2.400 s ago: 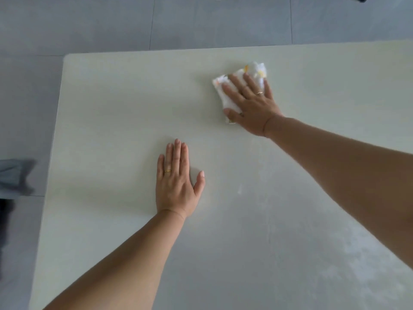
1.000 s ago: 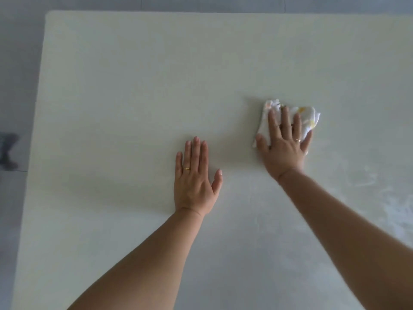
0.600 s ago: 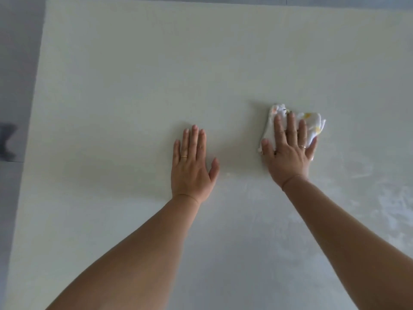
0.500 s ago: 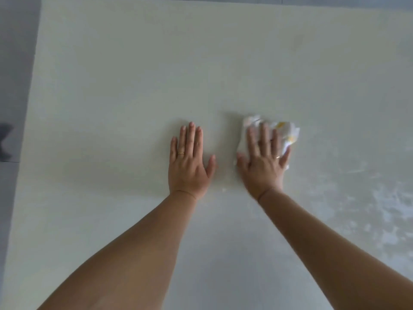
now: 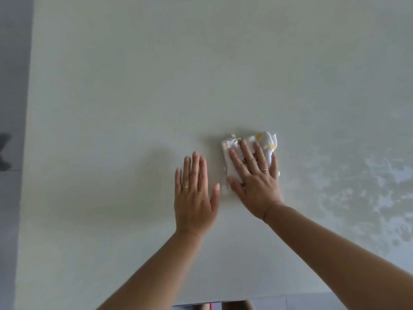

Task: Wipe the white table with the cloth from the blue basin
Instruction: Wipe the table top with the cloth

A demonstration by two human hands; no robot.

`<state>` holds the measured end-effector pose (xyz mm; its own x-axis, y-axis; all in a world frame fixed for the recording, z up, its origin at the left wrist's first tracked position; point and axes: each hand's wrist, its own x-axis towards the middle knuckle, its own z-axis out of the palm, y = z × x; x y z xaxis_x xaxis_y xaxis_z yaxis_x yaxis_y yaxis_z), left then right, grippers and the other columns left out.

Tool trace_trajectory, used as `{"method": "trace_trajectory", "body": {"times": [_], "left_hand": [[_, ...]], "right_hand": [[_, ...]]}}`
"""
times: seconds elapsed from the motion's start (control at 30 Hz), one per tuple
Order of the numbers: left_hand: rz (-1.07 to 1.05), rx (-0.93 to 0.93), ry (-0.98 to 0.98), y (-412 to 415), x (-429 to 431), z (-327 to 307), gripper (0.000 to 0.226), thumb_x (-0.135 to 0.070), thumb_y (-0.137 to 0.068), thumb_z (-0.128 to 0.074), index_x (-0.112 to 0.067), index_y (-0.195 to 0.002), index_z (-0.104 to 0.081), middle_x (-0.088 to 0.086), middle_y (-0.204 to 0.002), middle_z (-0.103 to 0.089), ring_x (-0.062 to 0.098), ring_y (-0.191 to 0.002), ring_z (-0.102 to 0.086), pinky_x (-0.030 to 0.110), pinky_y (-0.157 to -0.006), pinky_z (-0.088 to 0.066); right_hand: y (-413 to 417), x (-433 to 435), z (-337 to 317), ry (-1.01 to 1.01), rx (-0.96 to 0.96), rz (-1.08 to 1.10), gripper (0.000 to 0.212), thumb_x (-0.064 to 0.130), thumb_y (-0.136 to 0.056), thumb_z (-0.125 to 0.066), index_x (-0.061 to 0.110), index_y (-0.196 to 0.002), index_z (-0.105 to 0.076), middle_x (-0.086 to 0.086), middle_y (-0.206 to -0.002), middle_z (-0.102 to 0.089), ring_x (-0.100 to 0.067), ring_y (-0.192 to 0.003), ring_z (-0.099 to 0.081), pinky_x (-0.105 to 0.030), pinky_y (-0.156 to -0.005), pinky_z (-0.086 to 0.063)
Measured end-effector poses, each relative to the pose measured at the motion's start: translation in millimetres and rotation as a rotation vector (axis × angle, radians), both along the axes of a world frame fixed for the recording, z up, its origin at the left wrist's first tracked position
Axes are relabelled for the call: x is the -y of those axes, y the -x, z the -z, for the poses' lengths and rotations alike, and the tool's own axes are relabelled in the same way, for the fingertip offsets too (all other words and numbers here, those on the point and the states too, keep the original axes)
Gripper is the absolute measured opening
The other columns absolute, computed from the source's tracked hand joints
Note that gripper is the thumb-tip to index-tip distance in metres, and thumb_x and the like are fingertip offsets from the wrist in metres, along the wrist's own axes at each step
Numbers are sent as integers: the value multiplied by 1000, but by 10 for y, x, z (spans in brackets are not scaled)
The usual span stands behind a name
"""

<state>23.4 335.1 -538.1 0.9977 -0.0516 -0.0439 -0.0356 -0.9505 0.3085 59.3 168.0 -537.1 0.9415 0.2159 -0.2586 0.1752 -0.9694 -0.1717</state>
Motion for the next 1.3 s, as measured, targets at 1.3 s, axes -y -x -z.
{"method": "trace_trajectory", "body": {"times": [1.3], "left_hand": [[34, -27, -85, 592, 24, 168, 69, -37, -89, -36, -3, -148, -27, 13, -157, -23, 27, -146, -19, 44, -119, -13]], "right_hand": [[1731, 67, -142, -53, -43, -31, 64, 51, -90, -34, 32, -149, -18, 3, -158, -13, -27, -146, -11, -52, -114, -5]]}}
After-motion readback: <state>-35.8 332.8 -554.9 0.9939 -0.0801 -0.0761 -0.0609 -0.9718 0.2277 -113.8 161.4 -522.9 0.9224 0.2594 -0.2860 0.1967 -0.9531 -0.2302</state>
